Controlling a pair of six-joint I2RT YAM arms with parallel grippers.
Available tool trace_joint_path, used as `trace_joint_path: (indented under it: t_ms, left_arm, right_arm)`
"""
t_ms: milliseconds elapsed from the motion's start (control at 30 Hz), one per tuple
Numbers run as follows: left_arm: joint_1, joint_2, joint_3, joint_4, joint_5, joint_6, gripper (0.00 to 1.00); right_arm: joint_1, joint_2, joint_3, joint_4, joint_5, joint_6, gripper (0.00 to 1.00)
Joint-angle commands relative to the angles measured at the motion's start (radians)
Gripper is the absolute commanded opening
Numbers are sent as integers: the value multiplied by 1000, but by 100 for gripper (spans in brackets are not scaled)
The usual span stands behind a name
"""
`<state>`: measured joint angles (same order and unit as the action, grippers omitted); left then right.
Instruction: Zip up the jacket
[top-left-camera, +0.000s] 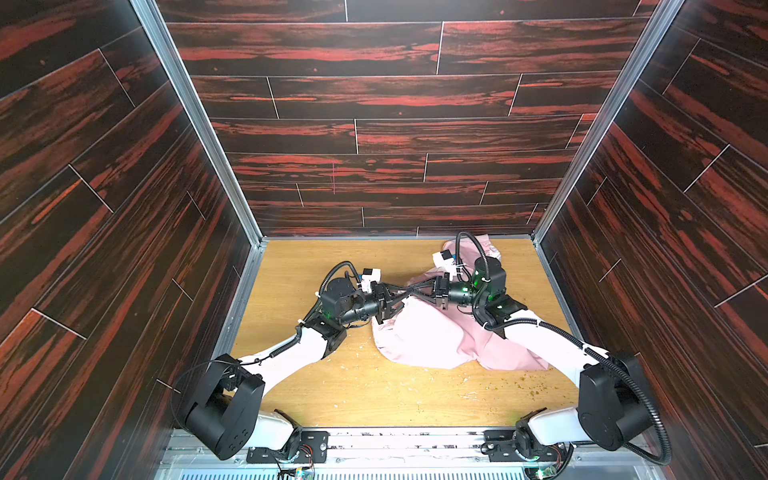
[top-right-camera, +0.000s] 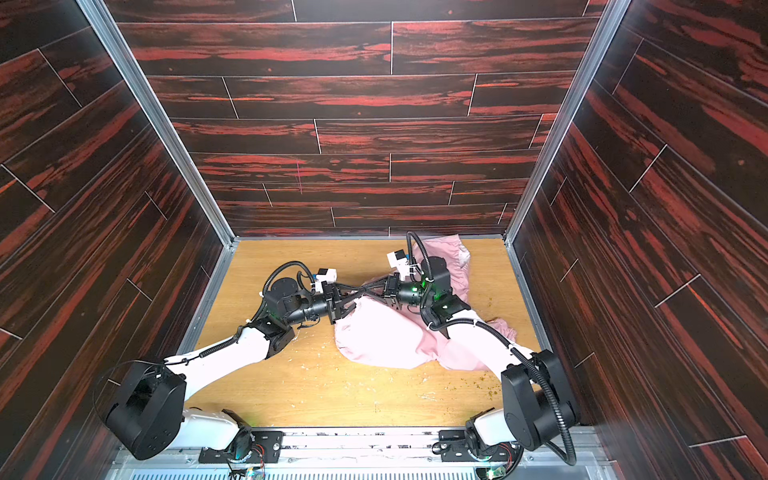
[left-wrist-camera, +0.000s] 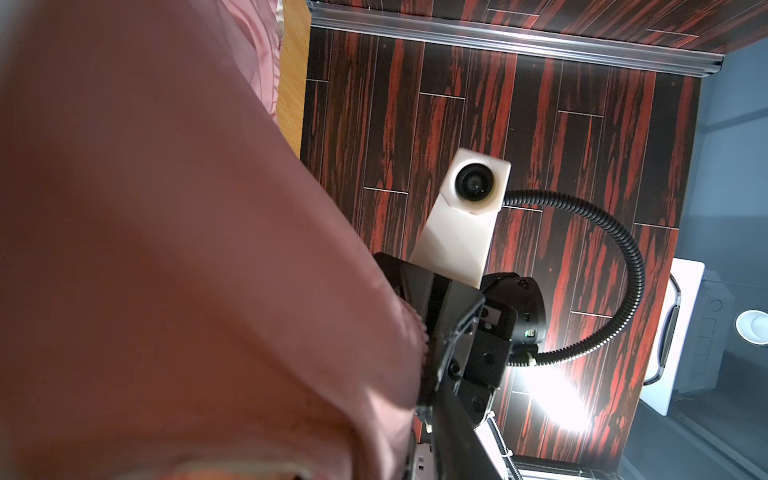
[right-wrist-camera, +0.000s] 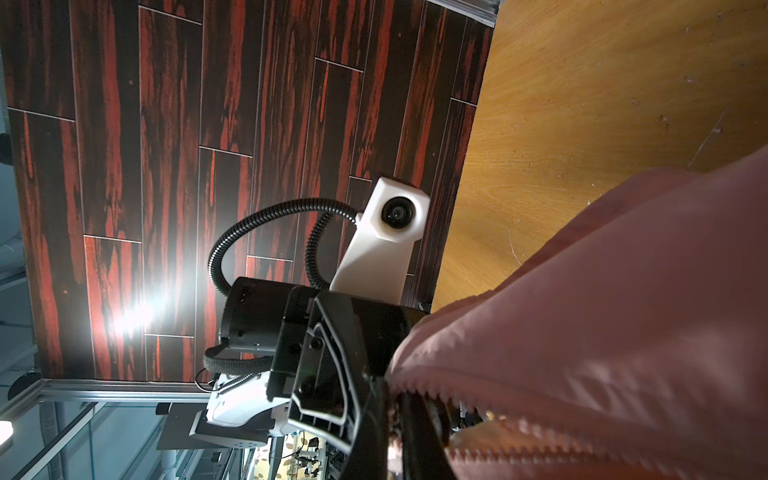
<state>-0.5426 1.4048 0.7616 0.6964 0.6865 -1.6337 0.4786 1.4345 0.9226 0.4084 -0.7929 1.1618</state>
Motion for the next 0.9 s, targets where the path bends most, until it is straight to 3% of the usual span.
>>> trace_joint_path:
  t_ms: [0, 200, 300, 400, 533, 733, 867]
  left_arm:
    - [-3, -53, 9, 24, -20, -8, 36]
    - [-3, -92, -24, 14, -17, 2, 44]
    - [-9, -118, -17, -80, -8, 66, 51]
    - [-24, -129, 17, -216, 11, 150, 52]
    - [-37, -122, 28, -246, 20, 177, 51]
    - [-41, -121, 28, -255, 21, 196, 40]
    - [-40, -120, 25, -256, 6, 202, 19]
  right_arm:
    - [8, -45, -2, 4, 2, -16, 10]
    - [6, -52, 21, -40, 18, -20, 4]
    - [6, -47, 42, -60, 21, -16, 1]
    - [6, -42, 52, -59, 21, -7, 0]
    - [6, -36, 54, -59, 20, 2, 0]
    - [6, -32, 53, -56, 20, 11, 0]
    - [6, -35, 52, -54, 14, 13, 0]
